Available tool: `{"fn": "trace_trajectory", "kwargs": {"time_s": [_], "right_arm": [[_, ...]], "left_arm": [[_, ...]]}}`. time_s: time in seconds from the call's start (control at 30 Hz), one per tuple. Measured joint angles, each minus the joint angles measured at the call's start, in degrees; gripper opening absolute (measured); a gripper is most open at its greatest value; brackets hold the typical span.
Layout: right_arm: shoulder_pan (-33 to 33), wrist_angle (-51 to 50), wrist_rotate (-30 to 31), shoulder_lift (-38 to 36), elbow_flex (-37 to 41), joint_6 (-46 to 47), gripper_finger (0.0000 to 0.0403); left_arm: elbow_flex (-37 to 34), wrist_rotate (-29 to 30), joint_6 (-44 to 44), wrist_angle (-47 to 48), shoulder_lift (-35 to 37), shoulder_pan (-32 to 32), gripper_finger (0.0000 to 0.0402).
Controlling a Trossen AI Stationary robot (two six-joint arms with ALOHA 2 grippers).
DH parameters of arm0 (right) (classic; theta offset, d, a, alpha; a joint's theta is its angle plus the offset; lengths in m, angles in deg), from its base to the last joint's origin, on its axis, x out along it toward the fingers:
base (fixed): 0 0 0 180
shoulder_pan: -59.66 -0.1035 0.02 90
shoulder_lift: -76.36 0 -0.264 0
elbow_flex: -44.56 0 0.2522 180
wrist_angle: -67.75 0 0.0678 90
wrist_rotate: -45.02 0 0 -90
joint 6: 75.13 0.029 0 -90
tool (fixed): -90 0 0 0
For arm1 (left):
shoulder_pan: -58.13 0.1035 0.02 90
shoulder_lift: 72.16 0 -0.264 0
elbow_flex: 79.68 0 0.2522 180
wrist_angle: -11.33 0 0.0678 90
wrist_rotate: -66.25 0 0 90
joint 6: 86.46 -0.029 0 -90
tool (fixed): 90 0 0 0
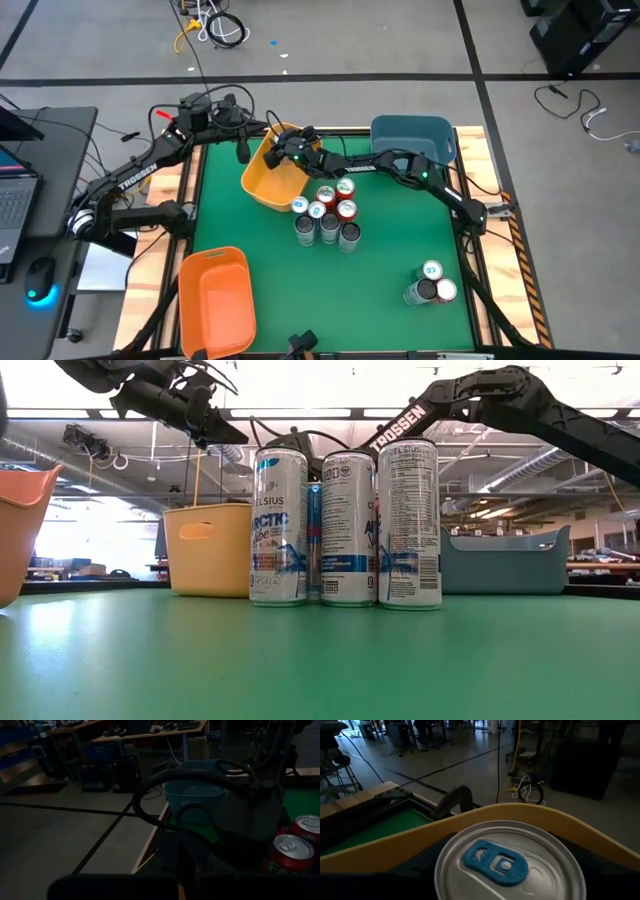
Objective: Sort soda cans
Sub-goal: Put the blue soda can into the yellow bin, then put the white blue soda can into the blue bin
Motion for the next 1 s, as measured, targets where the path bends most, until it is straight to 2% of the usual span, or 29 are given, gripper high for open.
{"fn": "trace_trajectory", "kwargs": {"time_s": [0.3, 0.67, 0.87, 1.0], "right_arm": [[-0.5, 1.5, -0.2, -1.0, 0.0, -2.6, 0.0294], [-2.2, 1.2, -0.2, -7.6, 0.0, -8.8, 0.0325], [-4.8, -4.2, 0.3, -13.8, 0.0, -14.7, 0.0324], [-7.2, -12.0, -0.3, -18.9, -0.1, -16.0, 0.0317]], "left_arm": [[0.0, 0.0, 0.0, 0.0, 0.0, 0.0, 0.0005], [0.0, 0.1, -0.2, -0.2, 0.3, 0.0, 0.0005], [0.0, 0.1, -0.2, -1.7, 3.3, 0.0, 0.0005], [0.1, -0.4, -0.2, -1.5, 6.3, 0.0, 0.0005]]}}
